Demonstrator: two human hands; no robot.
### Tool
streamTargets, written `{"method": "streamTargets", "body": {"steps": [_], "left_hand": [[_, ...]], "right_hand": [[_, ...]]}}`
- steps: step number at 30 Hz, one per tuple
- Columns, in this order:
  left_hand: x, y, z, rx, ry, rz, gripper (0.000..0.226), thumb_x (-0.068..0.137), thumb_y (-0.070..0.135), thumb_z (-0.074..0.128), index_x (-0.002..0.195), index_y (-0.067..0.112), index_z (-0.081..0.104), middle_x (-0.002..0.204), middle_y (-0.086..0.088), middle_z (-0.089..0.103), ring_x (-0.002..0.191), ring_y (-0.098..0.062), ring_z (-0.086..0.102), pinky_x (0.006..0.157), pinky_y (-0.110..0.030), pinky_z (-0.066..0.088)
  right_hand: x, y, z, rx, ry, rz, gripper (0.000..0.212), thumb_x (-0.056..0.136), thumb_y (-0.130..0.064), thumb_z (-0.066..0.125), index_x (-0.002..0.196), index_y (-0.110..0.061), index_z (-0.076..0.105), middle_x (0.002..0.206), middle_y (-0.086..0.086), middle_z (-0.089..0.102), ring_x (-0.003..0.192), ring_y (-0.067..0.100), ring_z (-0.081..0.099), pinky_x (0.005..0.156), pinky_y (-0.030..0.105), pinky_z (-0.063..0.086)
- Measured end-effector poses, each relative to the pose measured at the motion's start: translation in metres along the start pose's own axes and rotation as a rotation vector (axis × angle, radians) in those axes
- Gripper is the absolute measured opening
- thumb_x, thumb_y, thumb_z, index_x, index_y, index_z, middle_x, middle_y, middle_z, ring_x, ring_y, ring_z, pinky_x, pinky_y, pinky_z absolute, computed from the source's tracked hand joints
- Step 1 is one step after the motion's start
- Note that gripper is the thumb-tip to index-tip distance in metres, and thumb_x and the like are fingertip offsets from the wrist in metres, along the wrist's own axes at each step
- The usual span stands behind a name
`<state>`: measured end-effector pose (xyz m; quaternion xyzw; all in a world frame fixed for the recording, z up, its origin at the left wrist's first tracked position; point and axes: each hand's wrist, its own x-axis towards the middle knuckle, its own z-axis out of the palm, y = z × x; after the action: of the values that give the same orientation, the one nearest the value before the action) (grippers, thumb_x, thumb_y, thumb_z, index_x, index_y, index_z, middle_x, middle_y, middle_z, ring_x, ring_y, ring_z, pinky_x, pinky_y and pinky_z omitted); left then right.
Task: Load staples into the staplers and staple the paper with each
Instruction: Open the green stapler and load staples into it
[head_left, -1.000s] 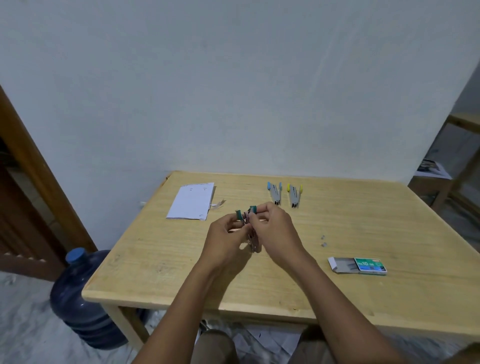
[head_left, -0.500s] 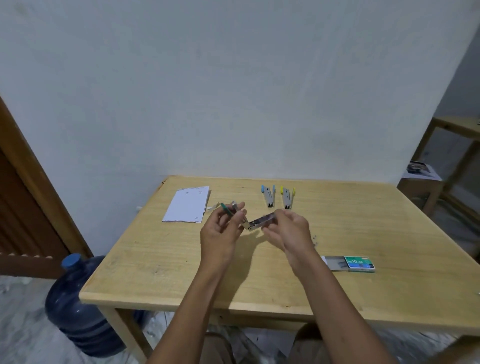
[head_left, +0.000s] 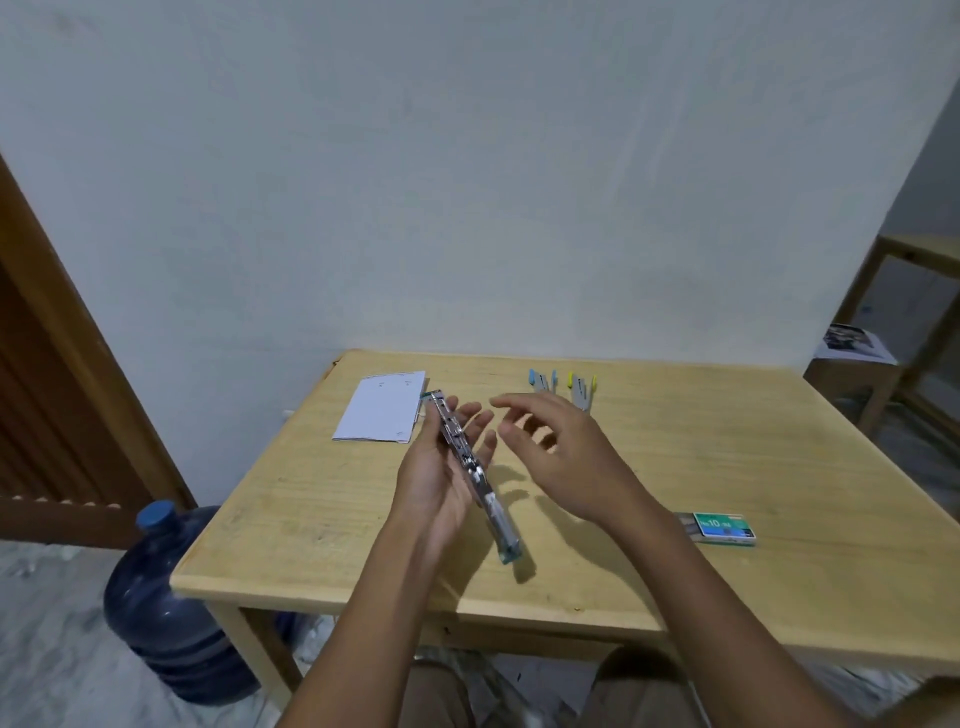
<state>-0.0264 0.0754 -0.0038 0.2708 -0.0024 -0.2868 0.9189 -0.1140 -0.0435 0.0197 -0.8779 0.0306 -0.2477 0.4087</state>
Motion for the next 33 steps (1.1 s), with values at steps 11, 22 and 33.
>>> {"method": "streamTargets", "body": {"steps": [11, 22, 33], "left_hand": [[-0.019, -0.008, 0.012, 0.332, -0.13, -0.085, 0.036, 0.106, 0.035, 0.036, 0.096, 0.011, 0.062, 0.061, 0.003, 0.061, 0.05, -0.008, 0.055, 0.043, -0.021, 0.04], [-0.017, -0.006, 0.012, 0.448, -0.019, -0.043, 0.038, 0.104, 0.035, 0.042, 0.097, 0.004, 0.061, 0.073, -0.007, 0.069, 0.063, -0.013, 0.069, 0.06, -0.027, 0.05], [-0.015, -0.001, 0.006, 0.362, 0.029, -0.06, 0.032, 0.103, 0.04, 0.042, 0.097, 0.011, 0.054, 0.067, -0.002, 0.051, 0.051, -0.015, 0.05, 0.05, -0.029, 0.047]], "right_hand": [[0.001, -0.002, 0.011, -0.342, 0.066, -0.155, 0.031, 0.095, -0.035, 0.057, 0.125, -0.038, 0.062, 0.098, -0.017, 0.054, 0.083, 0.001, 0.056, 0.068, 0.026, 0.047], [-0.009, 0.005, 0.022, -0.238, 0.19, -0.264, 0.012, 0.088, -0.02, 0.066, 0.099, -0.019, 0.071, 0.089, -0.009, 0.064, 0.078, 0.0, 0.057, 0.067, 0.017, 0.047], [-0.029, 0.013, 0.027, -0.037, 0.182, -0.347, 0.008, 0.083, -0.005, 0.072, 0.086, -0.01, 0.067, 0.085, -0.004, 0.066, 0.08, 0.009, 0.063, 0.069, 0.033, 0.053]]}}
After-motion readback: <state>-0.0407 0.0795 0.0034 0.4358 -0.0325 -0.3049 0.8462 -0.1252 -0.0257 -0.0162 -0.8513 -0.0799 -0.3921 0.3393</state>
